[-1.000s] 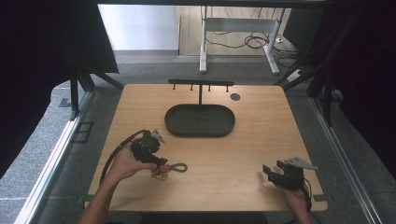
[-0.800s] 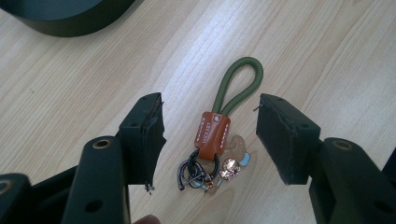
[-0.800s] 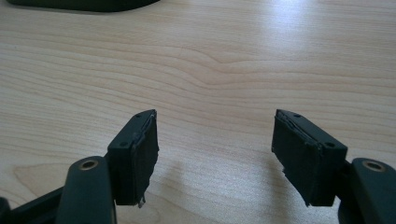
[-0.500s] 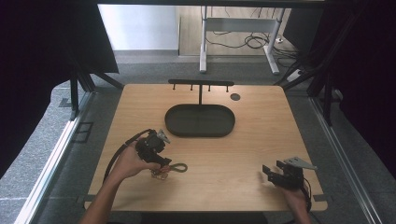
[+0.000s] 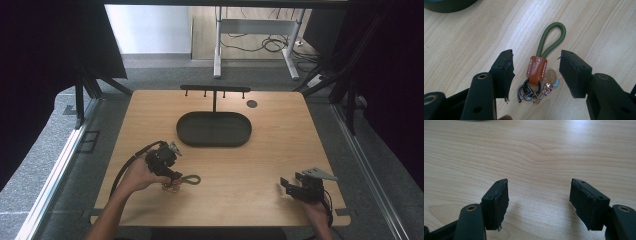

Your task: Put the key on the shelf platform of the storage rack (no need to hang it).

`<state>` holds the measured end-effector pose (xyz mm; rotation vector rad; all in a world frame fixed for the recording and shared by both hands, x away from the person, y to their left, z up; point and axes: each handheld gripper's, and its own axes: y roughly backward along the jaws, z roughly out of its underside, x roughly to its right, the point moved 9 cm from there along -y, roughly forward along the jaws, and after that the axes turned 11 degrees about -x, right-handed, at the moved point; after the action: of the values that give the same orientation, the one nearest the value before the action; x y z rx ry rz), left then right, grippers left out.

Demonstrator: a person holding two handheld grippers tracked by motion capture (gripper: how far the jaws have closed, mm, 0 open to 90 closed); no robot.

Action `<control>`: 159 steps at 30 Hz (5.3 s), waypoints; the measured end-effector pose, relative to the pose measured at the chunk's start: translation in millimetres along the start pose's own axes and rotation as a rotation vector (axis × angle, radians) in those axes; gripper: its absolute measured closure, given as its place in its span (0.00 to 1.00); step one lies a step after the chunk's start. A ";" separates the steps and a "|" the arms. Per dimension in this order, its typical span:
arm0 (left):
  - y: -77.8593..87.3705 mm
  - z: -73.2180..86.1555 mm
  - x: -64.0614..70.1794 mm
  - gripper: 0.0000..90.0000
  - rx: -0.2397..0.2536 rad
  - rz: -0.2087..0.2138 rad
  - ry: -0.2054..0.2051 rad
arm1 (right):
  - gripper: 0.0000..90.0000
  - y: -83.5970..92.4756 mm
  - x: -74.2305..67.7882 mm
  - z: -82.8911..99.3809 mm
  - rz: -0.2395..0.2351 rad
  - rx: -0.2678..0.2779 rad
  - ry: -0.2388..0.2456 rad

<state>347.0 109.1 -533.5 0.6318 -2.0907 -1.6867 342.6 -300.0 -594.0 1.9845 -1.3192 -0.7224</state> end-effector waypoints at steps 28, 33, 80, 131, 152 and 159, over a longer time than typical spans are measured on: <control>-23.6 2.3 0.0 0.51 -0.066 0.008 -0.026 | 0.34 -5.9 -9.5 1.3 0.018 -0.043 0.049; -30.1 3.6 0.0 0.50 -0.073 0.023 -0.019 | 0.34 -6.7 -10.1 1.1 0.028 -0.046 0.055; -51.6 3.0 -3.6 0.47 -0.093 0.040 0.007 | 0.31 -9.2 -14.8 1.0 0.049 -0.059 0.100; -52.6 4.3 -4.7 0.46 -0.133 0.007 -0.015 | 0.29 -10.2 -15.5 0.4 0.047 -0.062 0.097; -55.7 8.2 -5.6 0.73 -0.167 0.024 -0.002 | 0.29 -10.2 -15.5 0.5 0.047 -0.063 0.097; -42.3 6.0 -10.5 0.74 -0.135 0.007 0.004 | 0.29 -10.2 -15.2 0.3 0.045 -0.062 0.096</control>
<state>356.9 112.3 -576.3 0.5845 -1.9544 -1.8030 343.0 -282.9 -600.5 1.9101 -1.2662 -0.6316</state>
